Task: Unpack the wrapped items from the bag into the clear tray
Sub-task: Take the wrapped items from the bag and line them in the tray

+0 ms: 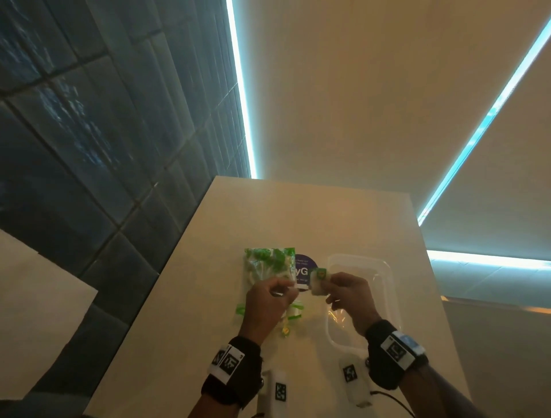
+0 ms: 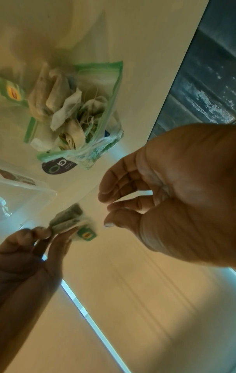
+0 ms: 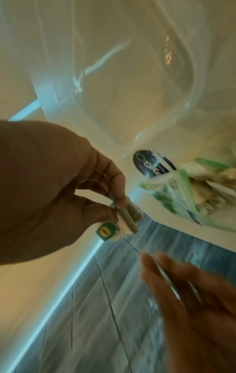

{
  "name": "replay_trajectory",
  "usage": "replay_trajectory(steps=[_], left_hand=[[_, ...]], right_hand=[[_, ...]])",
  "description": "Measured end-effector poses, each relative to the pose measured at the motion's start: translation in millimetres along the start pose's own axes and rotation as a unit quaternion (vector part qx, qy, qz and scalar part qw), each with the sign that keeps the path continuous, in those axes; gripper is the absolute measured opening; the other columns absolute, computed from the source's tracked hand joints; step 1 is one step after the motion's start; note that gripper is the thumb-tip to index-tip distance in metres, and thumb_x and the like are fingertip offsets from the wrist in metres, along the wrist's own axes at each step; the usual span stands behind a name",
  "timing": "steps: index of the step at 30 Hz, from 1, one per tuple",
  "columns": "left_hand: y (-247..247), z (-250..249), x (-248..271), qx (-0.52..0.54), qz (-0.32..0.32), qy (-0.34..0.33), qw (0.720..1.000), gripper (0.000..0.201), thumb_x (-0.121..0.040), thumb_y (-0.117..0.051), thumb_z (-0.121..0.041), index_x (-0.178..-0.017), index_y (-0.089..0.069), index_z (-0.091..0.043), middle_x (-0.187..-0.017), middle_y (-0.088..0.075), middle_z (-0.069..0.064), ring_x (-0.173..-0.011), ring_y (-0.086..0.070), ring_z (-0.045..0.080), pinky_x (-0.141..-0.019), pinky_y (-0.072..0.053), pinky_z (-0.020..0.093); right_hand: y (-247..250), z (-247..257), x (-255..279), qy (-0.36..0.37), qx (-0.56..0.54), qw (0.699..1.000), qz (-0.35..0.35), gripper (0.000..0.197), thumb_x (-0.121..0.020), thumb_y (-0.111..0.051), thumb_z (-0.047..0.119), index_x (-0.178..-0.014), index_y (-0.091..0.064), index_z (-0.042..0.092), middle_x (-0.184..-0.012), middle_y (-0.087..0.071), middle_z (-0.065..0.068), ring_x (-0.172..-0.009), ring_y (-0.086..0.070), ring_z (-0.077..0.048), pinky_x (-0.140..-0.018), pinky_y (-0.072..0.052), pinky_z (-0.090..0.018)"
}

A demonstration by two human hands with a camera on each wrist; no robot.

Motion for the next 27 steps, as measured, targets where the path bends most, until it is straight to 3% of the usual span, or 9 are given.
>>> replay_trajectory(steps=[3,7,12,15,17,21,23,25,27], left_hand=[[8,24,1,-0.017,0.003,0.041,0.999,0.014,-0.077,-0.078,-0.018,-0.077,-0.074,-0.031,-0.08,-0.074,-0.008,-0.08,-0.071,0.012,-0.077,-0.059,0.032],[16,46,5,-0.038,-0.015,0.077,0.996,0.013,-0.072,-0.08,-0.017,-0.07,-0.075,-0.029,-0.074,-0.075,-0.009,-0.077,-0.071,0.009,-0.079,-0.059,0.037],[21,63,5,-0.063,0.01,0.118,0.991,0.03,-0.071,-0.082,-0.017,-0.066,-0.073,-0.045,-0.07,-0.074,-0.01,-0.072,-0.069,0.009,-0.076,-0.056,0.031],[22,71,4,-0.089,0.052,0.132,0.986,0.029,-0.074,-0.079,-0.019,-0.062,-0.072,-0.044,-0.077,-0.075,-0.013,-0.079,-0.068,0.003,-0.072,-0.051,0.013],[21,73,4,-0.118,0.071,0.13,0.982,0.027,-0.08,-0.073,-0.019,-0.07,-0.068,-0.043,-0.085,-0.074,-0.014,-0.081,-0.066,-0.001,-0.064,-0.044,0.003],[8,84,1,-0.186,0.146,0.094,0.967,0.033,-0.086,-0.061,-0.012,-0.093,-0.068,-0.044,-0.102,-0.063,-0.025,-0.105,-0.06,-0.001,-0.078,-0.039,-0.002],[2,87,0,-0.219,0.173,0.073,0.958,0.033,-0.087,-0.056,-0.011,-0.115,-0.069,-0.025,-0.116,-0.059,-0.017,-0.115,-0.056,0.002,-0.087,-0.036,0.001],[-3,87,-2,-0.243,0.183,0.053,0.951,0.04,-0.085,-0.052,-0.014,-0.123,-0.065,-0.018,-0.123,-0.057,-0.011,-0.119,-0.055,0.008,-0.092,-0.035,0.007],[-4,87,-2,-0.251,0.16,0.056,0.953,0.043,-0.083,-0.053,-0.006,-0.123,-0.064,-0.019,-0.122,-0.06,-0.006,-0.114,-0.058,0.011,-0.086,-0.037,0.01]], right_hand=[[31,-11,-30,-0.03,0.019,0.994,-0.1,0.015,-0.083,-0.074,0.013,-0.092,-0.07,0.002,-0.082,-0.071,-0.015,-0.055,-0.058,-0.02,-0.05,-0.05,-0.032],[53,-30,-62,-0.07,0.042,0.985,-0.149,0.015,-0.082,-0.074,0.013,-0.093,-0.07,0.004,-0.083,-0.071,-0.015,-0.059,-0.061,-0.023,-0.054,-0.054,-0.034],[46,-42,-90,-0.093,0.074,0.98,-0.16,0.013,-0.083,-0.073,0.015,-0.094,-0.07,0.008,-0.084,-0.071,-0.013,-0.061,-0.062,-0.021,-0.053,-0.053,-0.03],[41,-48,-104,-0.104,0.097,0.977,-0.157,0.012,-0.081,-0.075,0.015,-0.092,-0.071,0.01,-0.083,-0.072,-0.011,-0.061,-0.064,-0.021,-0.052,-0.053,-0.029],[40,-51,-112,-0.108,0.107,0.976,-0.155,0.009,-0.08,-0.076,0.015,-0.087,-0.073,0.012,-0.08,-0.074,-0.007,-0.064,-0.066,-0.022,-0.056,-0.057,-0.032],[40,-60,-125,-0.117,0.144,0.969,-0.159,0.003,-0.079,-0.076,0.018,-0.082,-0.075,0.018,-0.077,-0.075,-0.004,-0.071,-0.071,-0.027,-0.071,-0.061,-0.041],[40,-66,-131,-0.115,0.158,0.967,-0.162,0.004,-0.078,-0.076,0.025,-0.081,-0.073,0.025,-0.08,-0.075,-0.002,-0.075,-0.071,-0.025,-0.079,-0.059,-0.045],[40,-71,-135,-0.101,0.161,0.965,-0.18,0.019,-0.077,-0.077,0.037,-0.09,-0.071,0.024,-0.088,-0.074,-0.001,-0.083,-0.07,-0.024,-0.085,-0.057,-0.046],[37,-74,-135,-0.096,0.165,0.961,-0.2,0.039,-0.077,-0.075,0.045,-0.105,-0.069,0.018,-0.099,-0.072,-0.003,-0.092,-0.067,-0.024,-0.09,-0.054,-0.047]])
Point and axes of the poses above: each hand's wrist, its own x-axis away from the middle knuckle, its own y-axis out of the back of the hand, z = x × y, the point moved 2 cm from there along -x, towards the middle knuckle
